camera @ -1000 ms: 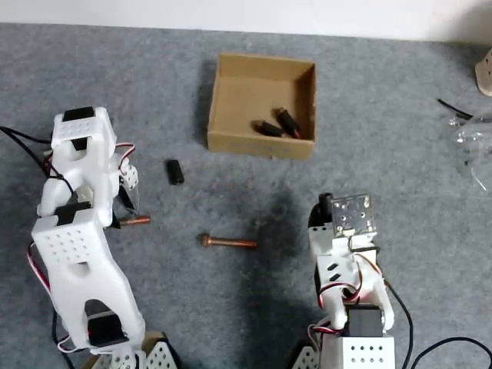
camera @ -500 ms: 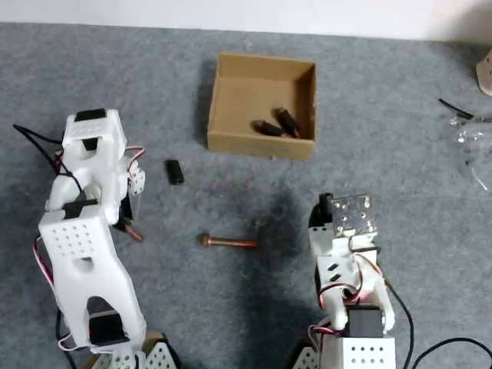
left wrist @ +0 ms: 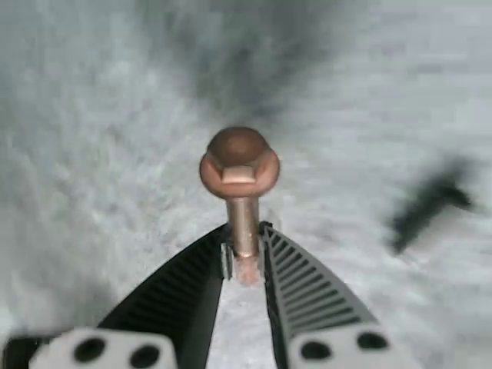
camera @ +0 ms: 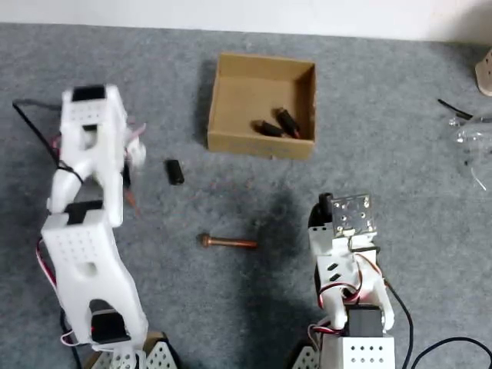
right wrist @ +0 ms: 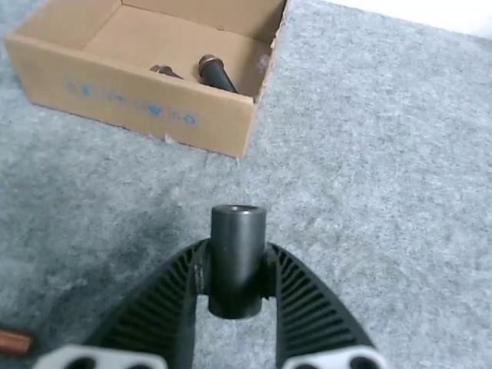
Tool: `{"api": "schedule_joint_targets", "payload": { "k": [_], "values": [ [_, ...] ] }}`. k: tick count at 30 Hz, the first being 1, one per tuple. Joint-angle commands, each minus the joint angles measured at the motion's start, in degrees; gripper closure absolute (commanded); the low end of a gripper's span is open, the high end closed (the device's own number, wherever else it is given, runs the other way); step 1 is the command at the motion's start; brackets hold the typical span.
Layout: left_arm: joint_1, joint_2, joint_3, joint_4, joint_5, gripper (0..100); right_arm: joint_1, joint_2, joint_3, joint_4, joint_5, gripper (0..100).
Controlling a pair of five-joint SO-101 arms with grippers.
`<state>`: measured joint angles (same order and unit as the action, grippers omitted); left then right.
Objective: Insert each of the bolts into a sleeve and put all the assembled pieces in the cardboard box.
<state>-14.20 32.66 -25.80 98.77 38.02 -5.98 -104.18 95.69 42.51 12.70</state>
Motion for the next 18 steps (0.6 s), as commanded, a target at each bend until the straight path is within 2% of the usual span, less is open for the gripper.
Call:
{"api": "schedule_joint_targets", "payload": {
  "k": [1,11,18],
  "values": [
    [2.51,-14.11,-10.24,0.88,-6.33,100,-0.48,-1.01,8.57,-2.15,0.7,99.5],
    [3.3,-33.1,-18.77,0.88,-17.76,100,-0.48,-1.01,8.57,-2.15,0.7,99.5],
    [2.95,-45.32,-18.77,1.23,-20.92,100,-0.48,-1.01,8.57,-2.15,0.7,99.5]
  ]
}}
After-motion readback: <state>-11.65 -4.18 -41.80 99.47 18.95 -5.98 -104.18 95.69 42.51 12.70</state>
